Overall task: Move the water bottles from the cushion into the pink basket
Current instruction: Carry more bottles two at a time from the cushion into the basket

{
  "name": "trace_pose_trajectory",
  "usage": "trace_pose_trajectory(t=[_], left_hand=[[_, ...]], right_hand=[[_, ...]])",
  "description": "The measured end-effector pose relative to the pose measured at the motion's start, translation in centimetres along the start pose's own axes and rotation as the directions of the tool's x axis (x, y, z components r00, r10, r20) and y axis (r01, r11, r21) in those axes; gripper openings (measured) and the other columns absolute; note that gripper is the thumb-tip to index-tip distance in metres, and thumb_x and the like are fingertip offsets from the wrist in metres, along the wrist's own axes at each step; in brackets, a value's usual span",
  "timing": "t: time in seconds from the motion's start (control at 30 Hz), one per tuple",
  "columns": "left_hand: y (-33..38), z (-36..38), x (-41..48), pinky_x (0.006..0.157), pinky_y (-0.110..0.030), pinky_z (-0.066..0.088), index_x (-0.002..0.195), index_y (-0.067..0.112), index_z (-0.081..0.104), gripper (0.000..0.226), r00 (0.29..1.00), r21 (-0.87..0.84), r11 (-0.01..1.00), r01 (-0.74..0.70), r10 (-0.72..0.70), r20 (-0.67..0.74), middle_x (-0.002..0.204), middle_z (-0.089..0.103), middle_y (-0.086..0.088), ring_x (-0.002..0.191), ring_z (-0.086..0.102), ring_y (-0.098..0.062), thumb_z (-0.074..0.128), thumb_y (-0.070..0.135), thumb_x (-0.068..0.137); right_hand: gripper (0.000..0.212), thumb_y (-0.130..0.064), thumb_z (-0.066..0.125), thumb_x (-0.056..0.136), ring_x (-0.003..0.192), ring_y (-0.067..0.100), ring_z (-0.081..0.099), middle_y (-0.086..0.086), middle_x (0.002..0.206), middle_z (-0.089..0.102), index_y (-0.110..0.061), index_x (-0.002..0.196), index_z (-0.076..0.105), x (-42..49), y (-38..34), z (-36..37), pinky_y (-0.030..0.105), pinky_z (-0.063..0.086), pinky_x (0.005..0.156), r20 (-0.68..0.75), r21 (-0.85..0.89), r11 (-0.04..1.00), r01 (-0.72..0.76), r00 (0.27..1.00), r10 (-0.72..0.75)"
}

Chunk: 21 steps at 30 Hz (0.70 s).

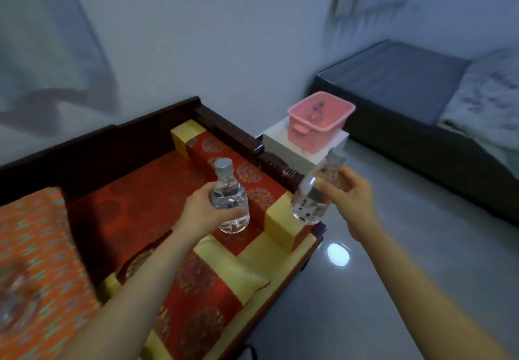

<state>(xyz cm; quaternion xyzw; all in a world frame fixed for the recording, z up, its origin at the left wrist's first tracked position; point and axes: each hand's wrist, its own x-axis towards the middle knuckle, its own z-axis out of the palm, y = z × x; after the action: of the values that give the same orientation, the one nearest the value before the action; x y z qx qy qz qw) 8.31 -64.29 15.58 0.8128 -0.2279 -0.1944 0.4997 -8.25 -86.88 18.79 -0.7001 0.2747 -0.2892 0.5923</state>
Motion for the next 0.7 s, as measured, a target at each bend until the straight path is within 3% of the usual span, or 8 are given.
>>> trace_pose_trajectory(t=[0.2, 0.37, 0.7], left_hand=[[6.3, 6.6, 10.7, 0.081, -0.036, 0.057, 0.103, 0.027, 0.067, 0.065, 0.982, 0.031, 0.994, -0.103, 0.096, 0.159, 0.092, 0.074, 0.007, 0.083, 0.07, -0.006, 0.089, 0.046, 0.045], [10.9, 12.5, 19.1, 0.076, -0.025, 0.054, 0.101, 0.026, 0.07, 0.05, 0.965, 0.035, 0.991, -0.129, 0.117, 0.236, 0.089, 0.073, 0.007, 0.081, 0.068, -0.003, 0.089, 0.035, 0.056], [17.8, 24.0, 30.8, 0.086, -0.038, 0.055, 0.108, 0.021, 0.067, 0.051, 0.948, 0.029, 0.99, -0.141, 0.126, 0.291, 0.099, 0.072, 0.001, 0.089, 0.067, -0.014, 0.087, 0.028, 0.061]], right_hand=[[0.026, -0.009, 0.078, 0.075, 0.085, 0.008, 0.067, -0.012, 0.085, 0.073, -0.028, 0.089, 0.068, 8.0, 0.4, -7.4, 0.025, 0.051, 0.073, -0.13, -0.032, 0.999, -0.002, 0.991, -0.002], [0.03, -0.006, 0.076, 0.075, 0.083, 0.004, 0.068, -0.011, 0.09, 0.073, -0.029, 0.092, 0.068, 14.9, 0.7, -12.8, 0.019, 0.05, 0.071, -0.202, -0.046, 0.998, -0.031, 0.979, 0.021], [0.029, -0.008, 0.076, 0.076, 0.086, 0.013, 0.067, -0.004, 0.092, 0.072, -0.021, 0.101, 0.069, 26.1, 4.0, -23.7, 0.042, 0.054, 0.086, -0.303, -0.067, 0.992, -0.111, 0.949, 0.086]])
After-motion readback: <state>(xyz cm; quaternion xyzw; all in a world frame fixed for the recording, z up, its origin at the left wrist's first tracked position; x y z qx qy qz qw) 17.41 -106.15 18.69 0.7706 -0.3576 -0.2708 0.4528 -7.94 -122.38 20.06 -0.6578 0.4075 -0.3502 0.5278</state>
